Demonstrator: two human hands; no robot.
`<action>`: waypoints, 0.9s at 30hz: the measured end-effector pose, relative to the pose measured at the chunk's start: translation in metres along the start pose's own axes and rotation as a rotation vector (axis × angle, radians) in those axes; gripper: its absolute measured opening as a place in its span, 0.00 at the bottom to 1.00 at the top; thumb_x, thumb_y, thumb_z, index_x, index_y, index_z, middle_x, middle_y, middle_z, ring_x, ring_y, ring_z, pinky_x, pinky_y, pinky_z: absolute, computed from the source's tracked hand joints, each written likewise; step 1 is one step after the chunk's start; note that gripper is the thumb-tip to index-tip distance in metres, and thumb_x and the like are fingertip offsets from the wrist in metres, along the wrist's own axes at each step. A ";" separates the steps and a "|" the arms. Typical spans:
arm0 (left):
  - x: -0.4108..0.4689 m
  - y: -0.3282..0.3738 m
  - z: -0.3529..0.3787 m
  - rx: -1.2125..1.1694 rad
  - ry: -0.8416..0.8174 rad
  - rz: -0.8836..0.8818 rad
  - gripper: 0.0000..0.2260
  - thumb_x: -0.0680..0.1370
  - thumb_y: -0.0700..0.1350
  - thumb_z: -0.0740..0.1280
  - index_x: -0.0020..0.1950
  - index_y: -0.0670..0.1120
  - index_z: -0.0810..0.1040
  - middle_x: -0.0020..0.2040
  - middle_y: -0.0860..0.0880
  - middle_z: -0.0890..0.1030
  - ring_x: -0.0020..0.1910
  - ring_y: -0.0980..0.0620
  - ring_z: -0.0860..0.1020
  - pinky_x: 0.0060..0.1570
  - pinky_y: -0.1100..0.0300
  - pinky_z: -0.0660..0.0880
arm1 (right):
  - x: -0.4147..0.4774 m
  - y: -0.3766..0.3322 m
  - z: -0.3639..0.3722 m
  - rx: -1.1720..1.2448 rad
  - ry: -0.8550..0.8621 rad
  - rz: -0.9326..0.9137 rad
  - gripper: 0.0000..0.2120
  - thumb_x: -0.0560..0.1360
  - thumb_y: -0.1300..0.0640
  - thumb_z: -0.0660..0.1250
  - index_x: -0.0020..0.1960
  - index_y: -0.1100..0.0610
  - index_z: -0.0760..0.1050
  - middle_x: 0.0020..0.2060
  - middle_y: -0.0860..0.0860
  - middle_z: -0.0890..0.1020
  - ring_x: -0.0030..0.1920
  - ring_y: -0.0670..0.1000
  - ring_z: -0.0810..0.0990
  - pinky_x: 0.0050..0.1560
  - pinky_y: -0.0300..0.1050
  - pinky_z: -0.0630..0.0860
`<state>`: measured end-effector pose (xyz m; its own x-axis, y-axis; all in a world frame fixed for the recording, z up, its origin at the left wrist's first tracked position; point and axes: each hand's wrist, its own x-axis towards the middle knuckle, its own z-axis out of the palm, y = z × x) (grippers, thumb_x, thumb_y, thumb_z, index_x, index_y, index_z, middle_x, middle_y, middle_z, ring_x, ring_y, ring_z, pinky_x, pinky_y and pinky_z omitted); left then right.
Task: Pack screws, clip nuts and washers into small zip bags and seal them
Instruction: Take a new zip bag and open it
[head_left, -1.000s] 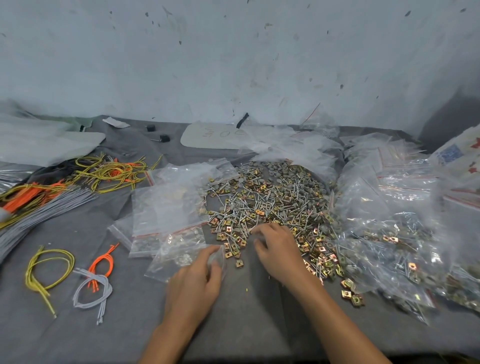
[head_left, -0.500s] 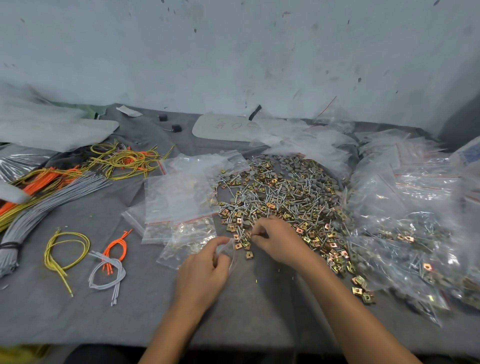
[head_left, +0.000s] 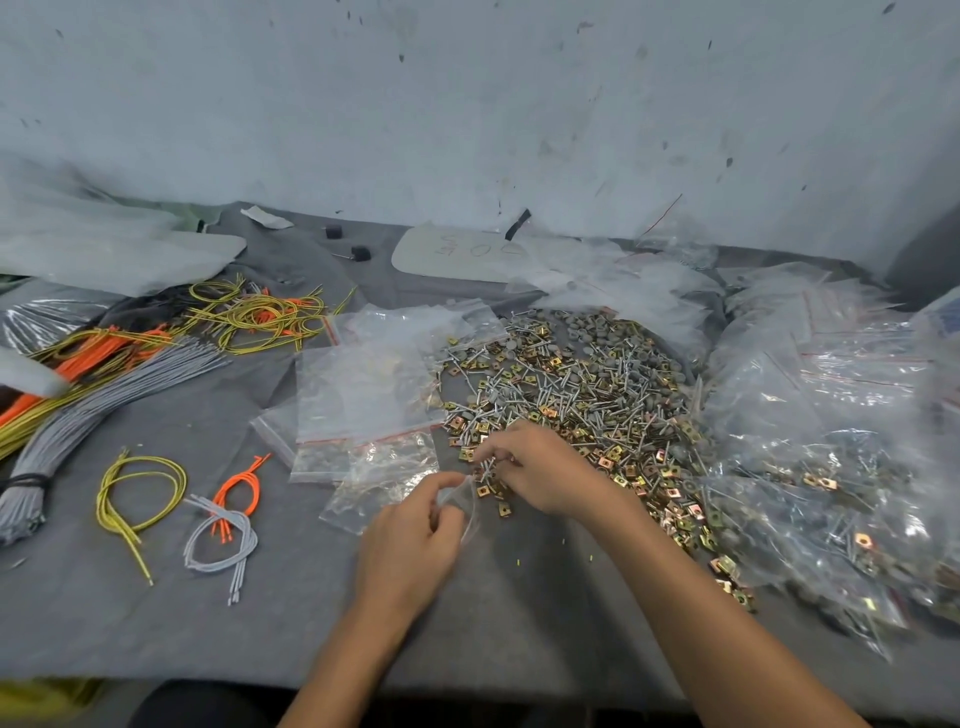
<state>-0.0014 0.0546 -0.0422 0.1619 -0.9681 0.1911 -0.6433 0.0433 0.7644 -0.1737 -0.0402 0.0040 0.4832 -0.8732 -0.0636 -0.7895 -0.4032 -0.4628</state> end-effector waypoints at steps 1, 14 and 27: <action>0.000 0.000 0.000 -0.005 0.003 -0.004 0.17 0.71 0.55 0.57 0.58 0.63 0.76 0.30 0.58 0.76 0.30 0.55 0.74 0.35 0.53 0.74 | 0.004 -0.001 0.003 -0.042 -0.031 -0.008 0.15 0.80 0.61 0.63 0.60 0.46 0.80 0.54 0.49 0.74 0.56 0.51 0.75 0.59 0.49 0.73; 0.001 0.001 0.001 -0.040 0.025 -0.022 0.19 0.70 0.56 0.55 0.59 0.63 0.76 0.29 0.56 0.75 0.30 0.54 0.73 0.35 0.50 0.75 | -0.014 0.004 0.001 0.062 0.167 -0.013 0.06 0.81 0.53 0.66 0.53 0.52 0.81 0.47 0.50 0.79 0.50 0.51 0.77 0.52 0.49 0.73; 0.000 0.000 -0.001 -0.171 0.065 -0.034 0.17 0.72 0.53 0.58 0.59 0.63 0.75 0.28 0.55 0.78 0.29 0.56 0.75 0.36 0.49 0.77 | -0.045 -0.042 0.055 0.290 0.423 0.000 0.05 0.75 0.53 0.74 0.51 0.48 0.84 0.41 0.42 0.73 0.41 0.42 0.76 0.45 0.37 0.72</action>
<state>-0.0008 0.0547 -0.0417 0.2327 -0.9521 0.1985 -0.5005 0.0578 0.8638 -0.1414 0.0316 -0.0227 0.2404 -0.9319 0.2717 -0.6234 -0.3627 -0.6927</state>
